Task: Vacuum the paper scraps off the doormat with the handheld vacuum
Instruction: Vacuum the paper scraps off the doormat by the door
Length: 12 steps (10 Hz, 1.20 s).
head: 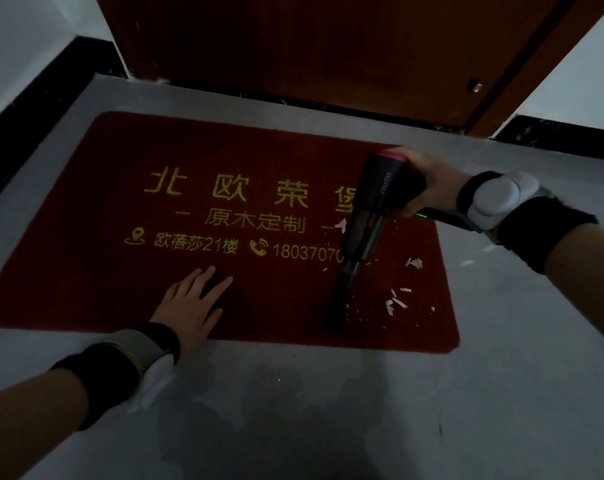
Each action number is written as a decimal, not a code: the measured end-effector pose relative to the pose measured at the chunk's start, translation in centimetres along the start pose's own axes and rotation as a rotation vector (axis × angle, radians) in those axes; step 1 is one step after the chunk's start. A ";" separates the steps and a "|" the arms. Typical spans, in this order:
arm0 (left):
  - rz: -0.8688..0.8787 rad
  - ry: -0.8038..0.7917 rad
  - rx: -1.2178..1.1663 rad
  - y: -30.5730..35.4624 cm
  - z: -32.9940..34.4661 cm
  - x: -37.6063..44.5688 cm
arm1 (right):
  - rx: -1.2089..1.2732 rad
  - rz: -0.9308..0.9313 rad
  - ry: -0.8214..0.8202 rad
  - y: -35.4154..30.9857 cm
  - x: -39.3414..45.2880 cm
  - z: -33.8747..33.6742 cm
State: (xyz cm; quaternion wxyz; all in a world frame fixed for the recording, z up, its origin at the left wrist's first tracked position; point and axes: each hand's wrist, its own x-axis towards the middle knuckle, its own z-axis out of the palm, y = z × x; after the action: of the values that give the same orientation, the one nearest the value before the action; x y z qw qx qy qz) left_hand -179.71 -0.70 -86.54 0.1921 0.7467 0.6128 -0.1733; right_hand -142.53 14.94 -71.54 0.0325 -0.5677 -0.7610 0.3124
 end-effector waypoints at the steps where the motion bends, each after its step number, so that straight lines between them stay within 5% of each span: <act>1: -0.002 0.004 0.005 0.1 -0.1 -0.1 | 0.055 0.047 0.099 0.1 -0.1 -0.5; 3: -0.015 0.005 0.011 0.0 0.1 0.0 | 0.111 0.076 0.380 0.9 0.0 -1.4; 6: -0.008 0.017 -0.008 0.1 0.1 -0.1 | -0.122 0.106 0.153 0.9 0.3 -2.6; 10: -0.004 0.019 -0.036 0.0 0.3 0.0 | -0.007 0.013 -0.069 1.1 -0.3 -0.5; 12: -0.009 0.002 0.010 0.0 0.1 -0.1 | 0.046 0.025 -0.026 1.1 -0.3 -0.1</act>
State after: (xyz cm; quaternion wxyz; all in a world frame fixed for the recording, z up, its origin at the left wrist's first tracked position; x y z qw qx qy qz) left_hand -179.73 -0.86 -86.53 0.1870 0.7451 0.6154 -0.1764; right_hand -141.42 14.86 -71.98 0.0318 -0.5724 -0.7467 0.3374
